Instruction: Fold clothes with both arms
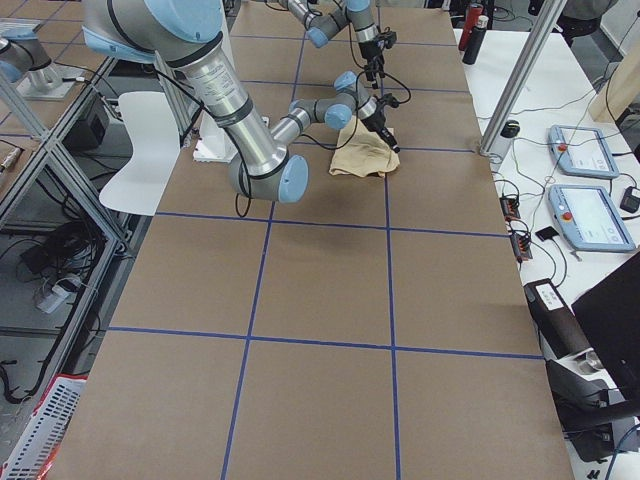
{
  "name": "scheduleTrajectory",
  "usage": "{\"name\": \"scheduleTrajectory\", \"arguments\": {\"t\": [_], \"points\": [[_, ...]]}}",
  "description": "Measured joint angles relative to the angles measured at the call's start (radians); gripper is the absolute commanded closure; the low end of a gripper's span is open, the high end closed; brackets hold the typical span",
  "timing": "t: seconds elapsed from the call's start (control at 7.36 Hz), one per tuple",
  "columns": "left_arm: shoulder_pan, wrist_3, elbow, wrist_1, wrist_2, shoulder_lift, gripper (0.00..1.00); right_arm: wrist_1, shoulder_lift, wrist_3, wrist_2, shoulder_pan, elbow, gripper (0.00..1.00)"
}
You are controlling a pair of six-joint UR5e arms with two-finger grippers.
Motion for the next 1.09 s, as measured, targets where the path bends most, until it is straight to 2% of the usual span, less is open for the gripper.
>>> {"name": "scheduleTrajectory", "arguments": {"t": [0.27, 0.54, 0.68, 0.81, 1.09], "points": [[0.000, 0.001, 0.000, 0.000, 0.000, 0.000, 0.00, 0.022, 0.010, 0.004, 0.114, 0.036, 0.012, 0.00], [-0.001, 0.003, -0.011, 0.006, 0.000, 0.001, 0.00, -0.015, -0.003, 0.028, 0.243, 0.083, 0.078, 0.00], [-0.002, 0.006, -0.048, 0.028, 0.000, 0.015, 0.00, -0.059, -0.037, 0.059, 0.297, 0.109, 0.142, 0.00], [-0.003, 0.011, -0.120, 0.087, 0.000, 0.045, 0.00, -0.137, -0.097, 0.077, 0.353, 0.138, 0.246, 0.00], [-0.003, 0.021, -0.310, 0.288, 0.002, 0.096, 0.00, -0.372, -0.204, 0.069, 0.491, 0.225, 0.481, 0.00]]}}
